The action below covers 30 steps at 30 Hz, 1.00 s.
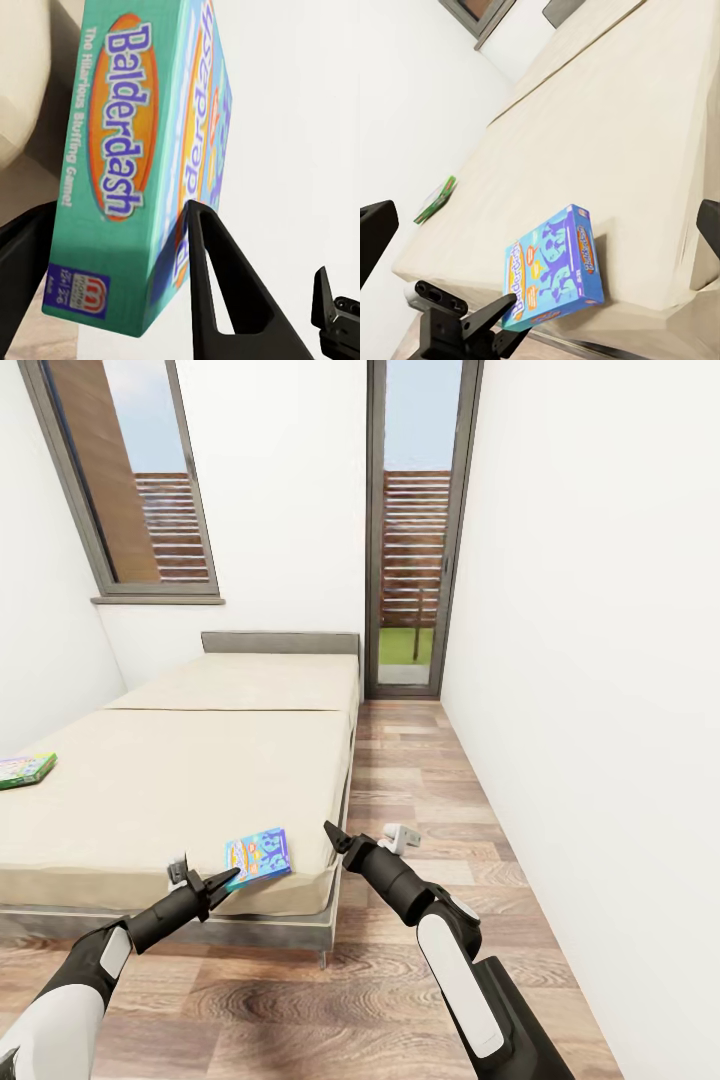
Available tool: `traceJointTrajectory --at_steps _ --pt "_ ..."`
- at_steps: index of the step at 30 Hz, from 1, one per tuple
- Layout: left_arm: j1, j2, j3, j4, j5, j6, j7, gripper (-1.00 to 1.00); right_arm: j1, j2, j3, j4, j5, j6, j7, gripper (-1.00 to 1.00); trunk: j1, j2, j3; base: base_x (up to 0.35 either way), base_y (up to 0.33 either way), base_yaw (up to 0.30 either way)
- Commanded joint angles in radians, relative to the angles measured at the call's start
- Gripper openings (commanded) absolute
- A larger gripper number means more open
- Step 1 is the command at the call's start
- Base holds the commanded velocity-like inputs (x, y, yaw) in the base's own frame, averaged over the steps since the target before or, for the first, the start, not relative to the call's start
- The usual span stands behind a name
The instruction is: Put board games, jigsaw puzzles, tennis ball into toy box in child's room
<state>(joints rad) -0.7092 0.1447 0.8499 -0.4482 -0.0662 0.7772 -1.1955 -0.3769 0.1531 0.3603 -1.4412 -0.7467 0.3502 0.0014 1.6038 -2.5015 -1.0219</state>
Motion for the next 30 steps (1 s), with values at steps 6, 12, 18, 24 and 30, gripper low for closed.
traceJointTrajectory --at_steps 6,12,18,24,30 --pt "-0.001 0.0 0.006 0.0 -0.015 0.004 -0.004 -1.0 0.0 0.0 -0.001 -0.001 -0.005 0.004 0.0 1.0 -0.001 0.0 0.007 0.0 0.0 0.0" --pt "-0.001 0.0 0.005 -0.002 -0.015 0.004 -0.004 -1.0 0.0 0.0 -0.001 0.0 -0.005 0.004 0.0 1.0 -0.004 0.002 0.03 0.0 0.0 0.0" --pt "-0.001 0.0 0.005 -0.003 -0.015 0.004 -0.004 -1.0 0.0 0.0 -0.002 0.001 -0.005 0.004 0.0 1.0 -0.027 0.043 0.049 0.0 0.0 0.0" --pt "-0.001 0.001 0.005 -0.003 -0.015 0.004 -0.004 -1.0 0.0 0.0 -0.003 0.003 -0.005 0.004 0.0 1.0 -0.05 0.085 0.068 0.0 0.0 0.0" --pt "-0.001 0.004 0.004 -0.003 -0.015 0.004 -0.004 -1.0 0.0 0.0 -0.002 0.004 -0.005 -0.006 0.0 1.0 -0.073 0.127 0.086 0.0 0.0 0.0"
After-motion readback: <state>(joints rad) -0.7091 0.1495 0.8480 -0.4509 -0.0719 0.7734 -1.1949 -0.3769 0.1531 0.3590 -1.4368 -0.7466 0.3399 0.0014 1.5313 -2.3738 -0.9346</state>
